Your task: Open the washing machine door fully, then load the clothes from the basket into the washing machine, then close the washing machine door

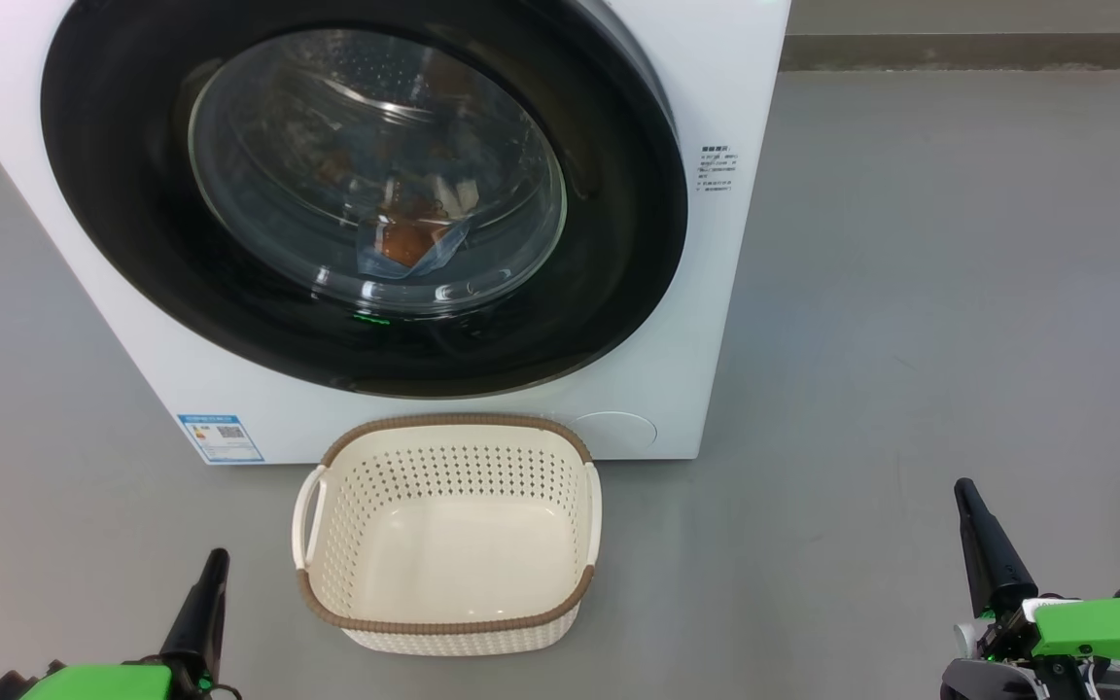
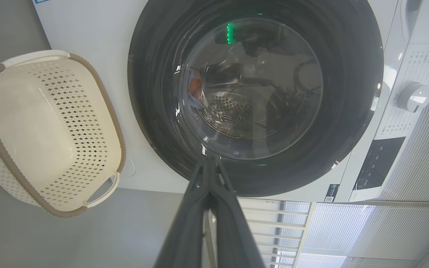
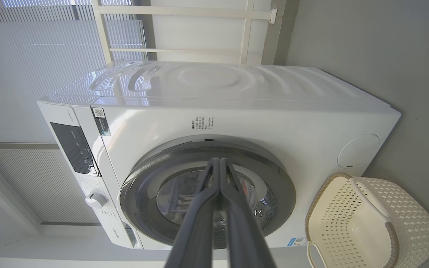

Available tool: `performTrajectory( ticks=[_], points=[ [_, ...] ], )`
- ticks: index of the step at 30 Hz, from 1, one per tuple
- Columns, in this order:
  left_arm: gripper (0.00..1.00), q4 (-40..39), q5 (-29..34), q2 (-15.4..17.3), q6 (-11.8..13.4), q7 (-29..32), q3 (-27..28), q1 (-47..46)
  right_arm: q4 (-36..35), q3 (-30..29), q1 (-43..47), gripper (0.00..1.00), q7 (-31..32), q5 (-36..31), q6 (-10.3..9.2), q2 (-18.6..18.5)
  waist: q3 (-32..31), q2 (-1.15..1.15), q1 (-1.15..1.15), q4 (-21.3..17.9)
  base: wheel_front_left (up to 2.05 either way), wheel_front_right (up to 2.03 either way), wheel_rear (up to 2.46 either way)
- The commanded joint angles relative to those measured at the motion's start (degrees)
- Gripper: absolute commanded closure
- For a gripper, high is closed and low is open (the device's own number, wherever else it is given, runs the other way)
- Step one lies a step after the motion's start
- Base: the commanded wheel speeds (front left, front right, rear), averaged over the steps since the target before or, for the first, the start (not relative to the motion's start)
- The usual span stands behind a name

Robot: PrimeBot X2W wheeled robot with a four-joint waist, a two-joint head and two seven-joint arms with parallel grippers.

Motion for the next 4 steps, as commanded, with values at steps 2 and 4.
performTrajectory(
  ticks=[2, 4],
  points=[
    [1.0, -1.51, -0.37, 0.56, -0.15, 0.39, 2.06, -2.42, -1.74, 1.55, -0.59, 1.0, 0.44, 0.42, 0.09, -0.21, 0.0, 0.0, 0.0, 0.0, 0.0, 0.0, 0.0],
    [1.0, -1.51, -0.37, 0.55, -0.15, 0.39, 2.07, -2.42, -1.74, 1.55, -0.59, 1.0, 0.44, 0.42, 0.09, -0.21, 0.0, 0.0, 0.0, 0.0, 0.0, 0.0, 0.0]
  ],
)
